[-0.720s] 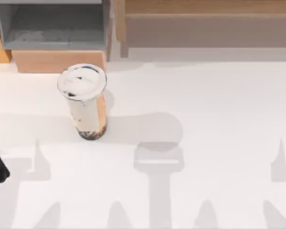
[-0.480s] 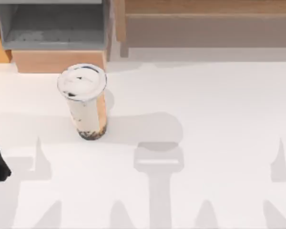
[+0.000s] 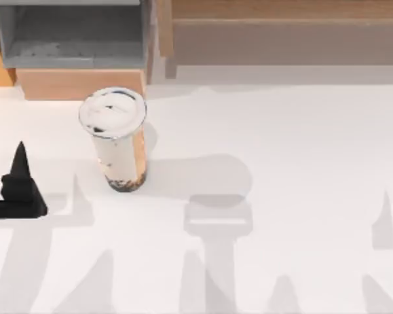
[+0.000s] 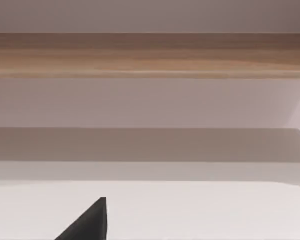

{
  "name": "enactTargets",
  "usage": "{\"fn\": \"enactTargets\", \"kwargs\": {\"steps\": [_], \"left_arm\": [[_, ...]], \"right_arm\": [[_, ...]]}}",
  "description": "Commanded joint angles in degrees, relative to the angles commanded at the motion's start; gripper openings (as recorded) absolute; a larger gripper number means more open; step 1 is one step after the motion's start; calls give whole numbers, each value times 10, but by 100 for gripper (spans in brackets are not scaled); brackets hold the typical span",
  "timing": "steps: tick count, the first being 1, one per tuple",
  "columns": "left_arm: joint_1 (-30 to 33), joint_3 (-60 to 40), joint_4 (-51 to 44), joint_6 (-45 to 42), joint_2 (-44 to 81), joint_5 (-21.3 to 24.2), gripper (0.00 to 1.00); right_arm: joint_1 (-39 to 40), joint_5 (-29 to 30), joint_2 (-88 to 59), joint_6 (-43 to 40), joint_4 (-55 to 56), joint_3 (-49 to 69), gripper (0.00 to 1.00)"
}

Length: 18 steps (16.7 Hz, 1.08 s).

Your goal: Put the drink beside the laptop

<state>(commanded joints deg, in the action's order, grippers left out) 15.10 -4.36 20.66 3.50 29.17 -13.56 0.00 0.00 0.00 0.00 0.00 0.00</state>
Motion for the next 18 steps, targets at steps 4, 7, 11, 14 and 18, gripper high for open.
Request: {"fn": "enactTargets", "kwargs": {"steps": [4,7,11,14,18], "left_arm": [[97,-29,134,25,189,-89,100],[167,-50,233,43,328,-155,100],[250,-73,348,63,491,-233,100],[297,-85,411,73,588,-277,100],[330,-91,455,78,657,-309,100]], "right_arm": [[0,0,0,0,0,0,100],[0,0,0,0,0,0,100],[0,0,0,0,0,0,100],[0,0,0,0,0,0,100],[0,0,0,0,0,0,100]]}}
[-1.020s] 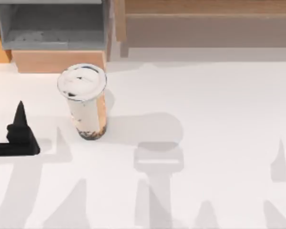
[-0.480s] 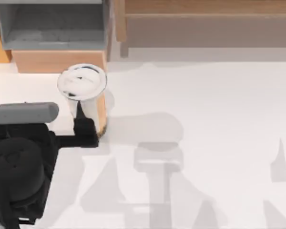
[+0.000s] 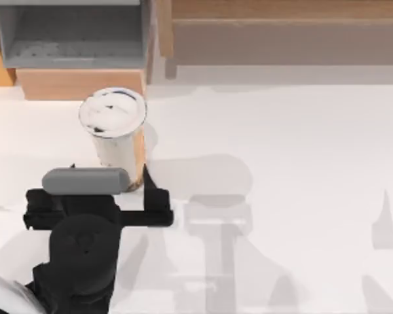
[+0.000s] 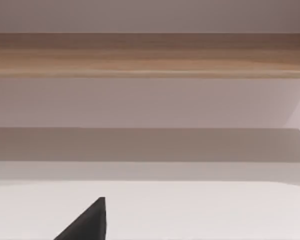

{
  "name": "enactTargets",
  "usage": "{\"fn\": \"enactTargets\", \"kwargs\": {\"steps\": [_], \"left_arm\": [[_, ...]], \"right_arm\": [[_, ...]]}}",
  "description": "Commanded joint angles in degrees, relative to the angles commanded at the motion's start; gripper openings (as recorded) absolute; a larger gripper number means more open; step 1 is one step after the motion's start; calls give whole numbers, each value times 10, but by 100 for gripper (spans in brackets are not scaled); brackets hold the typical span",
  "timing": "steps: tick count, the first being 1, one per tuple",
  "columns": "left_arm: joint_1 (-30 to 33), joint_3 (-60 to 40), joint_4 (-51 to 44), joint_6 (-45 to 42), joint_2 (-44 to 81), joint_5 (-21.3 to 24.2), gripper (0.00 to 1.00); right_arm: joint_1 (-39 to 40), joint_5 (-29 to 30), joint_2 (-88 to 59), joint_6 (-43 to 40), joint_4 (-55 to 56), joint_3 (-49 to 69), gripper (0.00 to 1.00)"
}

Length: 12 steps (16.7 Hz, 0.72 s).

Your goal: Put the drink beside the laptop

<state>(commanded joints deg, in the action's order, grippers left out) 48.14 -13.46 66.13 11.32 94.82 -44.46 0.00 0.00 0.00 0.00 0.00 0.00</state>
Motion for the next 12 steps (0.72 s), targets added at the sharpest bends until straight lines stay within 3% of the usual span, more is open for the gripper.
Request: {"fn": "enactTargets", "kwargs": {"steps": [7,12], "left_arm": [[-2,0,3,-1,6,0,100],[-62,-71,28,-22,88,60,100]], "right_arm": [[0,0,0,0,0,0,100],[0,0,0,0,0,0,100]]}}
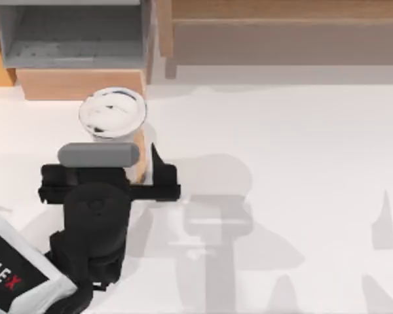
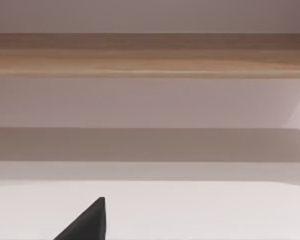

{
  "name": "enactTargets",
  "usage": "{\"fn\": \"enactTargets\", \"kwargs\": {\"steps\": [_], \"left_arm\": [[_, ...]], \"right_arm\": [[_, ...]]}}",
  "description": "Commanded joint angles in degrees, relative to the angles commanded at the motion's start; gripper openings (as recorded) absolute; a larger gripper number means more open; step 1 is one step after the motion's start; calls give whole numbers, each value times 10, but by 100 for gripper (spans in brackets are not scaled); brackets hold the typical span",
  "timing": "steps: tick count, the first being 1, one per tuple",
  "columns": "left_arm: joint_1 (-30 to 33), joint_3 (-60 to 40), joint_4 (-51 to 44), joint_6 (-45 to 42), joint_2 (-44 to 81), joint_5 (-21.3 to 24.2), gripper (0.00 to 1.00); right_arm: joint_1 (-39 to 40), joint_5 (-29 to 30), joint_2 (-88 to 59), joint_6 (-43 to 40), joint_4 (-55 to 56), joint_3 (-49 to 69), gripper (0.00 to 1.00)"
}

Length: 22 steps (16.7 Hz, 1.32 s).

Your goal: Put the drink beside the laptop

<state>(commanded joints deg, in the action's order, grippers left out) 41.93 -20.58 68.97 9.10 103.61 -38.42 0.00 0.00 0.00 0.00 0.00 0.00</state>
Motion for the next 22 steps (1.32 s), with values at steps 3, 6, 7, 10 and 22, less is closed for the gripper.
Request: {"fn": "enactTargets", "kwargs": {"steps": [3,6,7,10,22], "left_arm": [[-45,-48,14,-13,56,45,100],[-57,-60,17,-17,68,56,100],[-57,-60,17,-17,68,56,100],[-57,-60,17,-17,68,56,85],[-57,-60,17,-17,68,56,0]], "right_arm": [[0,0,0,0,0,0,100],[0,0,0,0,0,0,100],[0,0,0,0,0,0,100],[0,0,0,0,0,0,100],[0,0,0,0,0,0,100]]}}
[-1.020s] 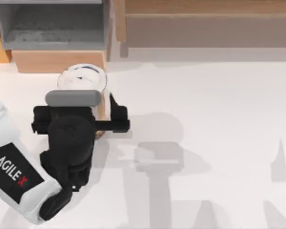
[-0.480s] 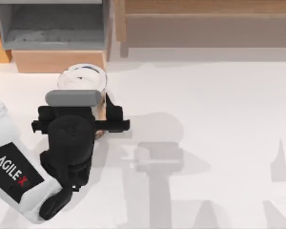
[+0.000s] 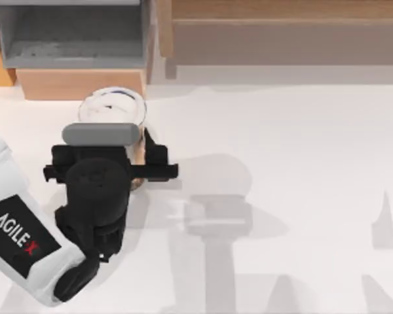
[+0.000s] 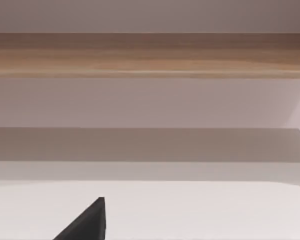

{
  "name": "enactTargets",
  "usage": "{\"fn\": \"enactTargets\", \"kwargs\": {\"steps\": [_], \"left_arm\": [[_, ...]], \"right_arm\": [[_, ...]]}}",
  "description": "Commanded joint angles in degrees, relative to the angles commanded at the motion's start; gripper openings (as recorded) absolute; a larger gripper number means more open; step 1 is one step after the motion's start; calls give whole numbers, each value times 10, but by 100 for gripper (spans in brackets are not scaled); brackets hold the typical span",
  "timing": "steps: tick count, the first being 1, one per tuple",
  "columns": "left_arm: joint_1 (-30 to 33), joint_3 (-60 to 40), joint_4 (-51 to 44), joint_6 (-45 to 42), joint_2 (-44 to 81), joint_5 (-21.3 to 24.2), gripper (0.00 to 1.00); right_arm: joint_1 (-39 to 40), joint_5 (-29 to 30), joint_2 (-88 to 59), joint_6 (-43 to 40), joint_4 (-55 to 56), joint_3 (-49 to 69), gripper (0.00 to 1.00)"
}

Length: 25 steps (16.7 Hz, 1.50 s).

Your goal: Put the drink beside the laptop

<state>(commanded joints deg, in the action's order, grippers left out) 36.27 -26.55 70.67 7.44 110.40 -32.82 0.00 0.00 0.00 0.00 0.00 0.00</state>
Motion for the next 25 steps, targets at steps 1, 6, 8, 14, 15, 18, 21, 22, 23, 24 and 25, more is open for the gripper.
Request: {"fn": "enactTargets", "kwargs": {"steps": [1,6,8,14,15,18,21,22,23,24,25], "left_arm": [[0,0,0,0,0,0,0],[0,0,0,0,0,0,0],[1,1,0,-1,0,0,0],[1,-1,-33,-1,-31,-1,0],[1,-1,-33,-1,-31,-1,0],[1,0,-28,-4,-35,0,0],[-7,30,-32,-13,-84,14,0],[-14,51,-41,-15,-111,23,0],[-24,76,-53,-17,-142,35,0],[-37,101,-67,-19,-178,48,0],[-54,123,-81,-21,-217,64,0]], "right_arm": [[0,0,0,0,0,0,100],[0,0,0,0,0,0,100],[0,0,0,0,0,0,100],[0,0,0,0,0,0,100],[0,0,0,0,0,0,100],[0,0,0,0,0,0,100],[0,0,0,0,0,0,100],[0,0,0,0,0,0,100],[0,0,0,0,0,0,100],[0,0,0,0,0,0,100],[0,0,0,0,0,0,100]]}}
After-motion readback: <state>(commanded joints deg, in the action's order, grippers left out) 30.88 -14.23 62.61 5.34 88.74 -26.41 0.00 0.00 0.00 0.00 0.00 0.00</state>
